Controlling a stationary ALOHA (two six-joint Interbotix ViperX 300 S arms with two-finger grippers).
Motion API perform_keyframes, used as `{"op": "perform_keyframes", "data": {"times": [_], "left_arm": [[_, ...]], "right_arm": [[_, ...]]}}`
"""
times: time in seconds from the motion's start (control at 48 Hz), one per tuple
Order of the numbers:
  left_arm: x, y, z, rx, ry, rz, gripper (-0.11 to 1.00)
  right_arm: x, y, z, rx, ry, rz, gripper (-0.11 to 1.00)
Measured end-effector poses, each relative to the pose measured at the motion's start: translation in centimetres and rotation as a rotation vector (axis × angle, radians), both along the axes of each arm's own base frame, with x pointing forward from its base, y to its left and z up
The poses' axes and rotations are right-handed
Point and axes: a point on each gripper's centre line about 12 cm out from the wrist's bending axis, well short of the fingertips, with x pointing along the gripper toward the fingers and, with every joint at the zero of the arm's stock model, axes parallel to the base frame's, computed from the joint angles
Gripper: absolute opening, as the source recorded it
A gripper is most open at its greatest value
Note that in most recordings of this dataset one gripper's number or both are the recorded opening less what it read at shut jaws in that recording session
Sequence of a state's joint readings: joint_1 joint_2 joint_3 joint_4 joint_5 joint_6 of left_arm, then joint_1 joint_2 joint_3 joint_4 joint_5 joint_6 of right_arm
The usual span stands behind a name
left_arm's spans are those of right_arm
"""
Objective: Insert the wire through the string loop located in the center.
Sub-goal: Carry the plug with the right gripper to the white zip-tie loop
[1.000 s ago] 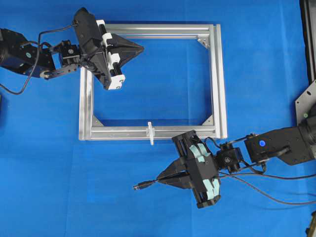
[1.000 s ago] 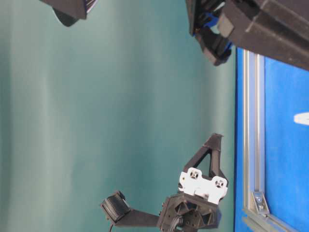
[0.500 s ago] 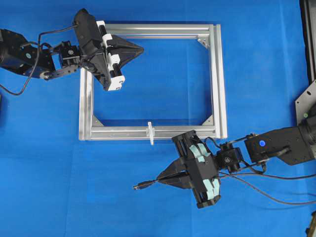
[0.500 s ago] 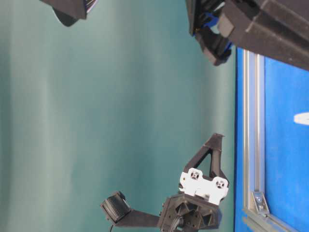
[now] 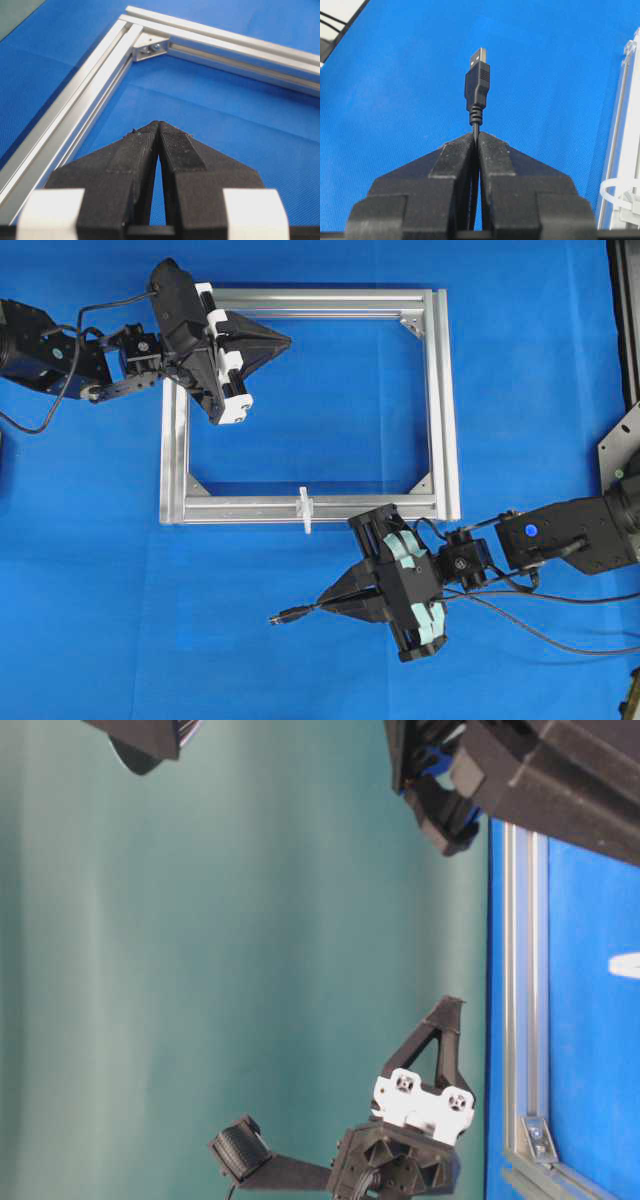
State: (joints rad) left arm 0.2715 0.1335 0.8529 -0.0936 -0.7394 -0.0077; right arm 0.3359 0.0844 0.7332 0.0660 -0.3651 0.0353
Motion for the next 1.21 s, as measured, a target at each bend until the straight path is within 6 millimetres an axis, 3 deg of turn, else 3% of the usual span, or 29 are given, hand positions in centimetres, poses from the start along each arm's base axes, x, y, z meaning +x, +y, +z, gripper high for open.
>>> {"op": "perform_keyframes", "data": {"times": [0.646,1.209], "left_arm": [[0.0,-0.1,-0.1,-0.001,0.003,-0.002,0.0],[-0.3,-0.5,-0.1,-0.002,0.006,-0.011,0.0]], "right_arm": [[-0.3,-0.2,-0.2,-0.003,0.007,-0.002,-0.02],[-6.1,-2.2,-0.8,-0.008,0.057,-0.012,-0.02]]}}
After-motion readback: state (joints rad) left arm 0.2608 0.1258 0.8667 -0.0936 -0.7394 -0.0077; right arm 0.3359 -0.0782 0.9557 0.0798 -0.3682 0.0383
